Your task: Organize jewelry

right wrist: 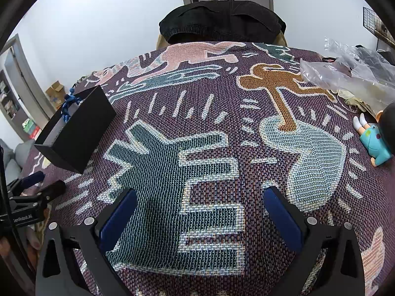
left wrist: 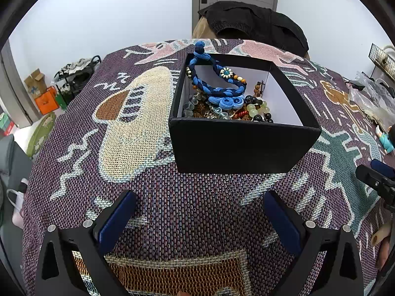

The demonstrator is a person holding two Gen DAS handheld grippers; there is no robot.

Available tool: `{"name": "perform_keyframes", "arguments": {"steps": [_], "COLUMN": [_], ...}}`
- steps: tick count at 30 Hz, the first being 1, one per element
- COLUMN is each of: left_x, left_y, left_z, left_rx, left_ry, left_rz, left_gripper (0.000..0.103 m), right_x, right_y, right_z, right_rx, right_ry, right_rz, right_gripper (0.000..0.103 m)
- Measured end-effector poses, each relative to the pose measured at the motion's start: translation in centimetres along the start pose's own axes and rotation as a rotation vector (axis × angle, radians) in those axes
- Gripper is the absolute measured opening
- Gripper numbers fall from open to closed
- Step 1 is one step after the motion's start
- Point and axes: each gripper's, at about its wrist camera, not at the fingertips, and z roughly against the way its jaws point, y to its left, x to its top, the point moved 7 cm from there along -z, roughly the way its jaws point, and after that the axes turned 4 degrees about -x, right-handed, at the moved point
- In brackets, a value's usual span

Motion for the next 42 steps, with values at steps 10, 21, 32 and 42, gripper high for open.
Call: {"name": "perform_keyframes", "arguments": {"steps": [10, 21, 32, 42], "left_x": [0.03, 0.01, 0.26, 0.23], "left_y": [-0.02, 0.05, -0.03, 0.04], "left_z": [-0.03, -0.03, -0.14, -0.11], "left_rx": [-0.001, -0.003, -0.007, -0.008], "left_ry": [0.000, 0.000, 0.000, 0.000], "left_rz": [0.000, 0.001, 0.004, 0.005], "left_gripper": [0.103, 0.103, 0.103, 0.103], "right_x": [0.01, 0.02, 0.06, 0.04], "right_y": [0.02, 0.02, 0.06, 0.02], "right_z": [-0.01, 0.02, 0.07, 0.12], "right_rx": [0.001, 0.002, 0.005, 0.005], "right_ry": [0.000, -0.001, -0.002, -0.002], "right_rz": [-0.001, -0.002, -0.005, -0.005], "right_gripper": [0.103, 0.103, 0.103, 0.103]}}
